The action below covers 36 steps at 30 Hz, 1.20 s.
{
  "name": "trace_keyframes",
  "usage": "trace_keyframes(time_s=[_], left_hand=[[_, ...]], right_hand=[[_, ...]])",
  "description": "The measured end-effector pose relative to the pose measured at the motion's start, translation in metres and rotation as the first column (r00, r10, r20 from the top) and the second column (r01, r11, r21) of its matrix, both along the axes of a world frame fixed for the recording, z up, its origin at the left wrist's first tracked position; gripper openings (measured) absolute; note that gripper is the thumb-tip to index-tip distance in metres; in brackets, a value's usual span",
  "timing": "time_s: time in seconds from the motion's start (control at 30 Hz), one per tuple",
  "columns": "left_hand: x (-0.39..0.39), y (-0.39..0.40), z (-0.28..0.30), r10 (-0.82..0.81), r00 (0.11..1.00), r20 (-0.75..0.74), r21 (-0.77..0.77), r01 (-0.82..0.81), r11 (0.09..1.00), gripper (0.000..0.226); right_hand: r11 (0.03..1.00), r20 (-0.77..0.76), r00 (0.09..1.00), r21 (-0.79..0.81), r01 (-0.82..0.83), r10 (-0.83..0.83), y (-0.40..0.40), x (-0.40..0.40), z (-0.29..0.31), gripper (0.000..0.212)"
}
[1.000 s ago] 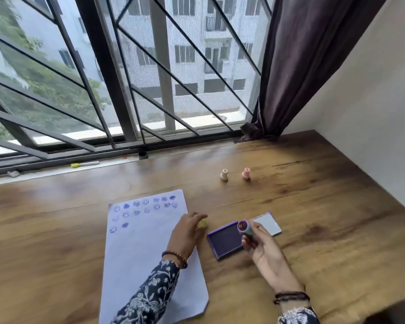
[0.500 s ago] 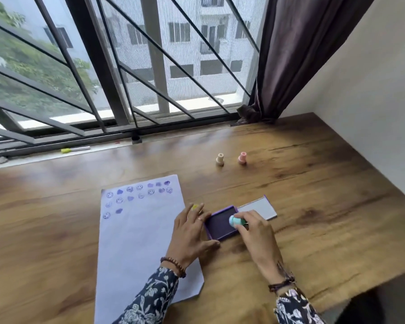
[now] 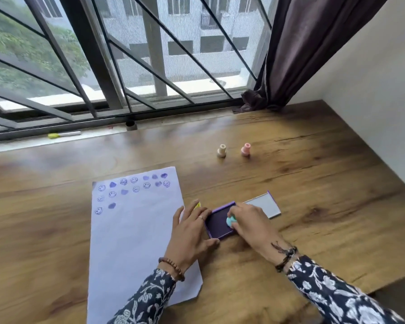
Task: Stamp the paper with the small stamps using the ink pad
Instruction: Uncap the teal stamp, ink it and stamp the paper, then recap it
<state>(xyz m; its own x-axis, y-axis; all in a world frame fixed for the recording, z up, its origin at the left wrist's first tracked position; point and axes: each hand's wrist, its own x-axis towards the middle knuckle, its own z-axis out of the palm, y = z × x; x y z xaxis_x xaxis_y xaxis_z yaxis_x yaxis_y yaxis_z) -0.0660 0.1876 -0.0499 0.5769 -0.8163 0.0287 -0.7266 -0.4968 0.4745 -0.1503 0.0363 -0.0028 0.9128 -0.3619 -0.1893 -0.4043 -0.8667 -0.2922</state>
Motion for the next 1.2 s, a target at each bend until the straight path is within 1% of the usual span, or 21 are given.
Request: trace_keyframes(time_s=[0.07,0.13,0.23,0.3,0.37,0.4,0.43,0.5,0.53,0.6,0.7,0.8,0.9,1.0,1.2], left_hand=[[-0.001,-0.001,0.001,0.009,1.000,-0.011,-0.005,-0.009,1.000,0.071],[-0.003,-0.001,0.003,0.000,1.000,-0.017,0.004,0.000,1.000,0.070],[-0.004,0.000,0.007,-0.009,0.999,-0.033,-0.004,0.009,1.000,0.069],[-0.006,0.002,0.011,-0.028,0.998,-0.059,0.024,0.029,0.999,0.073],[-0.007,0.011,0.014,-0.034,0.996,-0.087,0.046,0.038,0.998,0.082],[-0.006,0.019,0.014,-0.021,0.996,-0.086,0.037,0.024,0.999,0.083],[-0.003,0.029,0.014,0.000,0.998,-0.067,0.011,0.000,1.000,0.080],[0.010,0.059,0.012,0.065,0.998,-0.002,-0.056,-0.065,0.996,0.066],[0.020,0.077,0.011,0.110,0.994,0.026,-0.068,-0.108,0.992,0.060],[0.046,0.116,0.010,0.217,0.975,0.041,-0.040,-0.215,0.976,0.057],[0.090,0.167,0.012,0.345,0.938,-0.025,0.059,-0.343,0.937,0.071],[0.125,0.196,0.014,0.349,0.934,-0.073,0.168,-0.333,0.928,0.091],[0.142,0.205,0.009,0.311,0.938,-0.151,0.235,-0.272,0.933,0.099],[0.148,0.205,0.000,0.309,0.934,-0.181,0.292,-0.249,0.924,0.097],[0.149,0.206,-0.010,0.302,0.936,-0.181,0.277,-0.246,0.929,0.097]], right_hand=[[1.000,-0.049,0.999,-0.001,-0.005,0.005,-0.005,0.009,0.003,0.019],[0.999,-0.117,0.992,0.003,-0.052,0.052,-0.007,0.014,0.006,0.019],[0.996,-0.225,0.970,0.053,-0.078,0.088,-0.012,0.025,0.016,0.022],[0.995,-0.303,0.948,0.052,-0.087,0.099,-0.012,0.032,0.025,0.024],[0.997,-0.356,0.931,0.047,-0.067,0.080,-0.008,0.038,0.031,0.023],[0.998,-0.368,0.928,0.035,-0.054,0.063,-0.003,0.041,0.032,0.022],[0.999,-0.361,0.931,0.020,-0.045,0.049,0.005,0.045,0.034,0.020],[0.999,-0.255,0.966,0.038,-0.029,0.038,0.028,0.057,0.036,0.017],[0.996,-0.172,0.984,0.083,-0.026,0.040,0.043,0.065,0.036,0.015],[0.979,-0.022,0.999,0.201,-0.028,0.033,0.078,0.082,0.039,0.013],[0.958,0.131,0.991,0.287,-0.022,-0.017,0.127,0.109,0.038,0.012],[0.956,0.238,0.965,0.290,0.036,-0.109,0.161,0.129,0.029,0.011],[0.967,0.273,0.947,0.232,0.107,-0.170,0.179,0.139,0.014,0.015],[0.971,0.302,0.936,0.203,0.123,-0.182,0.192,0.142,-0.001,0.014],[0.984,0.312,0.936,0.125,0.129,-0.162,0.204,0.149,-0.013,0.015]])
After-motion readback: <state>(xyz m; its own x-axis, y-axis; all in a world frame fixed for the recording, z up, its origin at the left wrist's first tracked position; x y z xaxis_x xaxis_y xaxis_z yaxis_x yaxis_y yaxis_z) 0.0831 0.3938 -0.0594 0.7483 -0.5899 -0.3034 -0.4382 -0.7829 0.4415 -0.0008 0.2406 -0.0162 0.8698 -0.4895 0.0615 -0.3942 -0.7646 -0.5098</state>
